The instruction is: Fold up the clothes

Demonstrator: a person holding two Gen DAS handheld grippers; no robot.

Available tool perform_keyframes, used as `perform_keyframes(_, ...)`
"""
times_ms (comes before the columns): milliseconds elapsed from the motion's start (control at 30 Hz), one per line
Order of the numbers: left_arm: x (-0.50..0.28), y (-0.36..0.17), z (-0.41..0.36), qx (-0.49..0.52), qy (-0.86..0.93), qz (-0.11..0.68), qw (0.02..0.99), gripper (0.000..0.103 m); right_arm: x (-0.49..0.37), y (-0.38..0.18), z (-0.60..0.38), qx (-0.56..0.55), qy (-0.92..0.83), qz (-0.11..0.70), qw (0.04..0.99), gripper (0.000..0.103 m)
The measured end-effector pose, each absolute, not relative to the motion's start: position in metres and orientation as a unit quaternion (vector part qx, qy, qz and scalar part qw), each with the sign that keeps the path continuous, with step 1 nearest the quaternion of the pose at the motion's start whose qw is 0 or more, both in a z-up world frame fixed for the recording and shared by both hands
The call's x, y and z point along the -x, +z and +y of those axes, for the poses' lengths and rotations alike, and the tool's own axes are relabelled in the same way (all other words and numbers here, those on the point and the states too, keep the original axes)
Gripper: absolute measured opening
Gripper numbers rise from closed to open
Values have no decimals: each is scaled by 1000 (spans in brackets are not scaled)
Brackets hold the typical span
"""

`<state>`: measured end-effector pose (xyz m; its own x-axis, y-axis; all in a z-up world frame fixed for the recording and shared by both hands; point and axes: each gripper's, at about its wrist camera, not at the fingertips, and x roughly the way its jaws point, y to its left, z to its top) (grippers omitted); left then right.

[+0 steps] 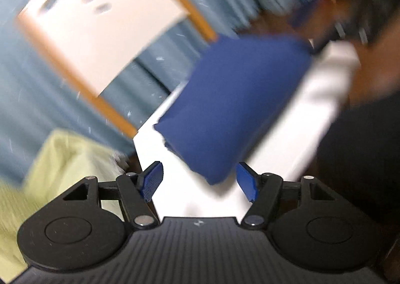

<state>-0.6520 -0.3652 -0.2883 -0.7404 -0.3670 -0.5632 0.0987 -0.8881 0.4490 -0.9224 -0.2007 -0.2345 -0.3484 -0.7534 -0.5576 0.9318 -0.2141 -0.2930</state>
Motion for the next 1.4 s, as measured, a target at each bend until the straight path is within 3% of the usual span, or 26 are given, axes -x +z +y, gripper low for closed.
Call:
perform_keyframes(133,676,-288,-376,-313,-922,-164,159,67,944,-238,-200,-188,-802,239,514,36)
perform_keyframes(267,693,-309,-383,-342,-908,-178,166,67,946,-263,-210,-246,-791,217,517,36)
perform_keyframes(467,700,-297,-385,-334,-905,-200,173,67,946,-259,-212,-246,-785,208,530,35)
perform_keyframes(667,741,-295,-379,-333,-908,-209,147,67,1007,-243,-225,-227,-823,164,494,35)
perform_keyframes(867,760,-318,-384,-364,-897,-199,151,67,1049,-275,-270,-280,-805,191,486,35)
perform_keyframes(1100,765,-317,-395,-369,-901,-182,134,67,1059,-244,-283,-207,-825,176,496,33)
perform_keyframes(1267,765,-321,-397,-363,-906,-168,138,67,1113,-289,-312,-325,-805,144,475,29)
perform_keyframes(1400,764,-320,-401,-363,-908,-158,138,68,1113,-298,-308,-331,-812,122,464,29)
